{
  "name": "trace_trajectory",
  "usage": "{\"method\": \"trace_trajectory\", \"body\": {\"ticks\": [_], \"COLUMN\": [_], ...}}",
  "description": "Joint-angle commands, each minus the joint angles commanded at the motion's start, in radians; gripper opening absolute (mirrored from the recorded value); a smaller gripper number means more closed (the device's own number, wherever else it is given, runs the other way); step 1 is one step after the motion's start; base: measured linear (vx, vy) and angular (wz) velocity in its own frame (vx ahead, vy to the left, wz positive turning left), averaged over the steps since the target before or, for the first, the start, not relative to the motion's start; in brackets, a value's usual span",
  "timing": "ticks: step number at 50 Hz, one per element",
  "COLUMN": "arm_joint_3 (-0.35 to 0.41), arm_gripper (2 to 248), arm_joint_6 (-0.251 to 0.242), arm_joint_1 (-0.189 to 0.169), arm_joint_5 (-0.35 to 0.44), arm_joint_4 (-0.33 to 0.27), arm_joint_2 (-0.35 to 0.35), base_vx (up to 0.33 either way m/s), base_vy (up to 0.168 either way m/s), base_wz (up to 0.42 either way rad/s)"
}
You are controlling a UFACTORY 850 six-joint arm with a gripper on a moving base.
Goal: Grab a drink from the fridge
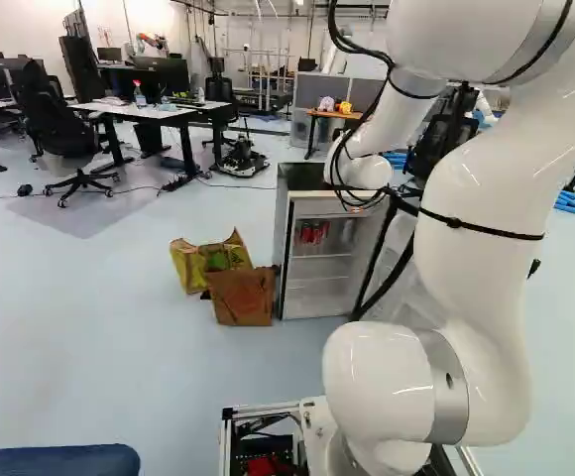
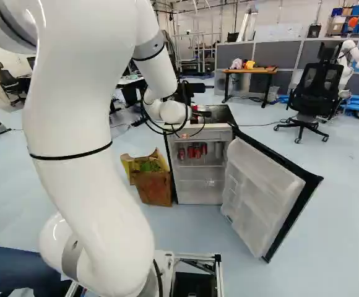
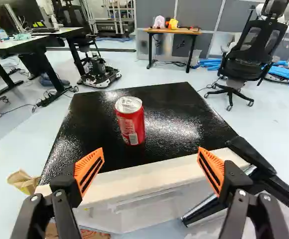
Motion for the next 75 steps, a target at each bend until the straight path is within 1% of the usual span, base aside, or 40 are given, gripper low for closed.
{"method": "trace_trajectory", "body": {"ticks": [7,17,42,62,75], "arm_joint_3": [0.021,0.046,0.091,0.114,0.111], "arm_gripper": [247,247,247,247,247], "arm_joint_6": [0.0,0.0,0.0,0.0,0.0], "arm_joint_1": [-0.019,-0.049,-0.13,-0.2,-0.245], "arm_joint_5": [-0.004,-0.031,-0.146,-0.252,-0.322], "arm_joint_4": [0.0,0.0,-0.005,-0.045,-0.075], "arm_joint_2": [0.031,0.074,0.172,0.24,0.268], "base_vx": [0.0,0.0,0.0,0.0,0.0], "base_vy": [0.0,0.0,0.0,0.0,0.0], "base_wz": [0.0,0.0,0.0,0.0,0.0]}}
